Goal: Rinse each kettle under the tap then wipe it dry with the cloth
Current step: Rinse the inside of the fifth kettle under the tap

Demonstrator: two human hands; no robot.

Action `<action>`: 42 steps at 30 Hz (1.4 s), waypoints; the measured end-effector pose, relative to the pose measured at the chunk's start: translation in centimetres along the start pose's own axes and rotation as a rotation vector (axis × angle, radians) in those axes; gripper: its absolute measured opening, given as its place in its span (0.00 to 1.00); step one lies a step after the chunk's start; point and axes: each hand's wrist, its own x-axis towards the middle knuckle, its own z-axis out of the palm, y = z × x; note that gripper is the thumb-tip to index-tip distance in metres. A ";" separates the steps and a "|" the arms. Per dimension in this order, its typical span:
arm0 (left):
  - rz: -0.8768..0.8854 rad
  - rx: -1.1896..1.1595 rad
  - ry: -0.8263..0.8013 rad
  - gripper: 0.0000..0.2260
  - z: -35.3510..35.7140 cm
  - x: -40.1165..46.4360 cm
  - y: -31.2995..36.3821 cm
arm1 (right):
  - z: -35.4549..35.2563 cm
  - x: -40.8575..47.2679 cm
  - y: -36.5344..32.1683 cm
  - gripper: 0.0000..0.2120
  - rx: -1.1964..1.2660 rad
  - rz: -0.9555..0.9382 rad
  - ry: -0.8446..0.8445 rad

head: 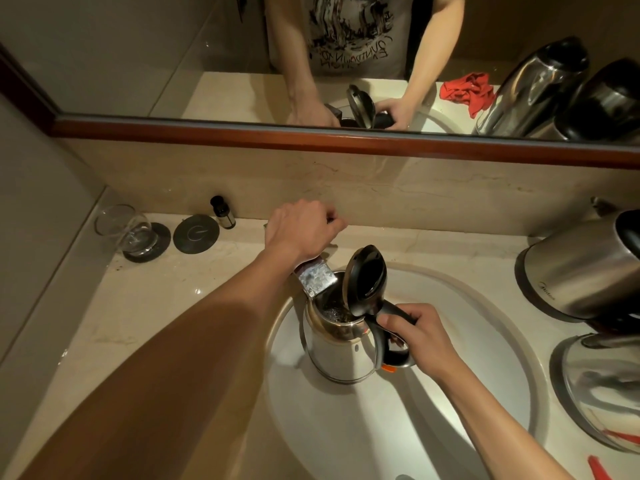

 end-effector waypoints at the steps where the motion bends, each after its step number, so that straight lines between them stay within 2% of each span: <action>1: 0.000 0.005 0.001 0.18 0.0 0.0 0.0 | 0.0 0.1 0.1 0.27 -0.004 -0.003 -0.009; 4: 0.004 0.005 0.008 0.19 0.0 -0.1 0.0 | -0.1 0.3 0.2 0.32 -0.014 -0.010 -0.028; 13: -0.007 -0.010 0.017 0.19 -0.2 -0.1 0.2 | -0.6 1.0 0.2 0.35 -0.019 0.030 -0.066; 15: -0.008 -0.018 0.024 0.18 -0.2 -0.1 0.2 | -0.8 1.1 0.0 0.30 -0.024 0.045 -0.072; 17: -0.009 -0.019 0.035 0.17 -0.2 0.0 0.2 | -0.9 1.3 -0.3 0.22 -0.012 0.054 -0.074; 18: -0.010 -0.020 0.037 0.17 -0.2 0.0 0.2 | -0.9 1.3 -0.3 0.22 -0.005 0.050 -0.075; 21: -0.018 -0.016 0.044 0.18 -0.2 0.0 0.2 | -1.0 1.6 0.1 0.30 -0.015 0.032 -0.099; 27: -0.035 -0.020 0.058 0.18 -0.1 0.0 0.4 | -1.1 1.7 -0.4 0.26 -0.030 0.029 -0.112; 31: -0.036 -0.016 0.057 0.17 -0.3 -0.1 0.5 | -1.0 1.8 -0.6 0.19 -0.041 0.023 -0.124; 35: -0.044 -0.029 0.053 0.17 -0.2 -0.1 0.5 | -1.1 1.9 -0.3 0.24 -0.059 0.009 -0.128; 38: -0.049 -0.040 0.058 0.17 -0.1 -0.1 0.5 | -1.1 1.8 -0.3 0.21 -0.064 0.004 -0.119; 42: -0.037 -0.041 0.056 0.17 -0.1 -0.1 0.5 | -1.2 1.9 0.1 0.29 -0.065 -0.002 -0.109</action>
